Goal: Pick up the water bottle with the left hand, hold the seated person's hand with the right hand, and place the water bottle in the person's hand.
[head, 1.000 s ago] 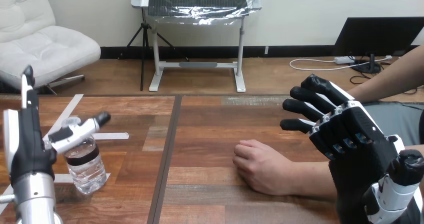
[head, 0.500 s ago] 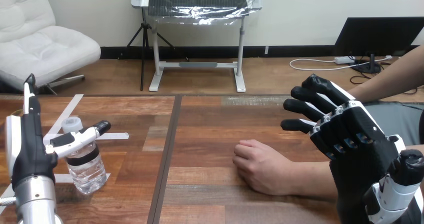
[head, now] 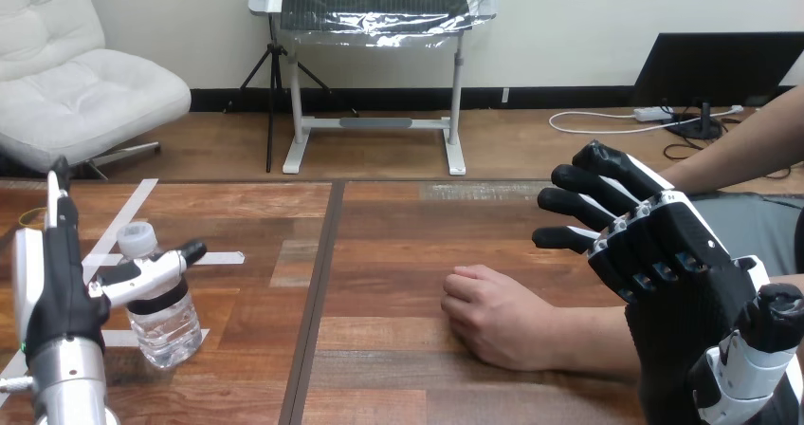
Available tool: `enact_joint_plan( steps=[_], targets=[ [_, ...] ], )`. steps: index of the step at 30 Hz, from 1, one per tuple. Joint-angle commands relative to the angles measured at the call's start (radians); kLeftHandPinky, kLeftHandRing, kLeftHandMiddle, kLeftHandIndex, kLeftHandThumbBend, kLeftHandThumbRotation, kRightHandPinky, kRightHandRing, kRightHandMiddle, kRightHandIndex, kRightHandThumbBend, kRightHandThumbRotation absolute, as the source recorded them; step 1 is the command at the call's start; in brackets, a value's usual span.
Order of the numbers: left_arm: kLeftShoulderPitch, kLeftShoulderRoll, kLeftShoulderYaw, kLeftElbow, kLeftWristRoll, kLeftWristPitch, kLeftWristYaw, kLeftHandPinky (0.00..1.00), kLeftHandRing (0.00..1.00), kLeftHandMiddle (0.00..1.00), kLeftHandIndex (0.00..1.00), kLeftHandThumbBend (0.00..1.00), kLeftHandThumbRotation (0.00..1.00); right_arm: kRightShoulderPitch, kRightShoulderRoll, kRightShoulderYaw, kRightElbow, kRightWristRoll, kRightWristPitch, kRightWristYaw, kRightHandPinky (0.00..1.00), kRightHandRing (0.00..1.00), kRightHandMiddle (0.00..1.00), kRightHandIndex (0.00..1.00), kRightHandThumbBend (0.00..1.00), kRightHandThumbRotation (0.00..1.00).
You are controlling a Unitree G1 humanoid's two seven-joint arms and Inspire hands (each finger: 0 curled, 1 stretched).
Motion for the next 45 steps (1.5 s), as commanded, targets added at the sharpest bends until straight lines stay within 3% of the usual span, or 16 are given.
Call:
enact_joint_plan(
  steps=[1, 18, 45],
  targets=[
    [-0.077, 0.031, -0.026, 0.066, 0.006, -0.043, 0.003, 0.99, 1.0, 1.0, 1.0, 1.0, 0.01, -0.043, 0.003, -0.007, -0.011, 0.005, -0.002, 0.0, 0.67, 0.77, 0.79, 0.8, 0.95, 0.98],
    [-0.145, 0.048, -0.046, 0.288, -0.009, -0.111, 0.017, 0.93, 1.0, 1.0, 1.0, 1.0, 0.07, -0.043, -0.002, -0.012, -0.007, 0.018, -0.006, 0.009, 0.67, 0.77, 0.79, 0.8, 0.95, 0.97],
    [-0.259, 0.052, -0.056, 0.543, -0.07, -0.188, -0.005, 0.98, 1.0, 1.0, 1.0, 1.0, 0.12, -0.045, -0.004, -0.022, -0.012, 0.018, -0.001, 0.013, 0.67, 0.77, 0.79, 0.8, 0.95, 0.97]
  ],
)
